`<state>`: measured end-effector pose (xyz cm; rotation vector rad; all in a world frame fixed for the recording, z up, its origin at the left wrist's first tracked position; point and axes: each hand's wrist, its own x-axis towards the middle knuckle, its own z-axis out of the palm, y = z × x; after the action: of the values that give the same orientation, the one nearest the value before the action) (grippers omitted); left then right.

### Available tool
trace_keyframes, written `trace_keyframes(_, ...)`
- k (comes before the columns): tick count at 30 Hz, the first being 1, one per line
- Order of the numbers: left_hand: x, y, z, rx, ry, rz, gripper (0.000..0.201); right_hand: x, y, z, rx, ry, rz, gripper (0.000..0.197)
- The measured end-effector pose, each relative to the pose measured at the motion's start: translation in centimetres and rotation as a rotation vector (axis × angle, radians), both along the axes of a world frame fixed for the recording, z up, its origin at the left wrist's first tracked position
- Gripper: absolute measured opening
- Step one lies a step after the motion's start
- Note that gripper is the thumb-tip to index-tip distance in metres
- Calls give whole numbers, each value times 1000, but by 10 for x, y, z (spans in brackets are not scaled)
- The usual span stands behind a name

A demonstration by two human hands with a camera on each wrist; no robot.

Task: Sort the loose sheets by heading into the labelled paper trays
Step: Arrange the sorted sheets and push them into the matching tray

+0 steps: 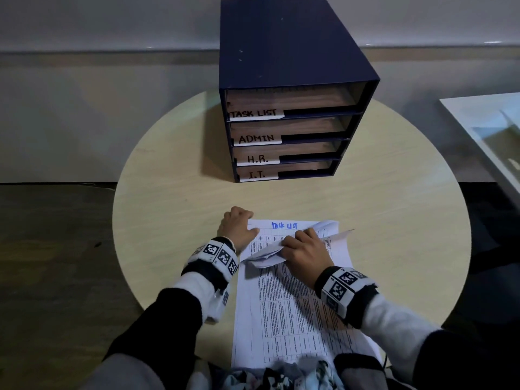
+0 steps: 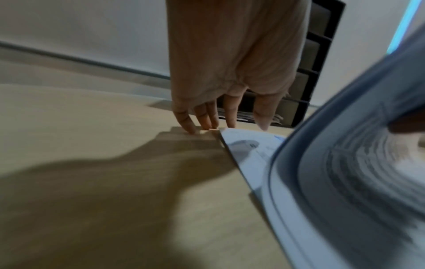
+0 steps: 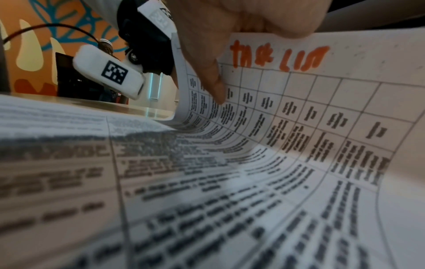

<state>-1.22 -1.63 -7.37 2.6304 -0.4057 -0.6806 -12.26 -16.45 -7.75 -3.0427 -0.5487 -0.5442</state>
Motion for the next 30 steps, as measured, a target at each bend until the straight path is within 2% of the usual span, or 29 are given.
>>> trace_keyframes(3, 3, -2, 1, 23, 18, -18, 35, -2, 2, 0, 5, 10, -5, 22)
trace_keyframes(6, 4, -1, 6, -164, 170, 30, 29, -5, 4, -1, 51, 41, -17, 25)
trace_keyframes(9, 0, 2, 11, -350, 208, 87, 14, -6, 6, 5, 96, 137, -74, 31)
trace_keyframes(13, -5, 8, 18, -551, 326, 143, 34, -1, -2, 8, 125, 215, -121, 39)
trace_keyframes(16, -13, 8, 31, -660, 374, 209, 17, 1, -4, 12, 74, 168, -128, 35)
trace_keyframes(17, -17, 8, 34, -689, 392, 230, 19, 1, -3, 15, 68, 154, -135, 33)
trace_keyframes(20, -25, 12, 32, -693, 408, 264, 61, -1, -1, 17, 84, 132, -171, 32)
trace_keyframes(22, -30, 15, 25, -679, 403, 265, 78, -5, 0, 15, 107, 127, -186, 33)
trace_keyframes(26, -34, 19, -9, -661, 486, 180, 81, -5, -1, 17, 249, 71, -208, 34)
trace_keyframes(28, -38, 17, -9, -687, 536, 145, 83, -1, -3, 22, 335, 75, -261, 36)
trace_keyframes(30, -43, 11, 11, -717, 514, 148, 103, 3, -5, 26, 387, 104, -309, 34)
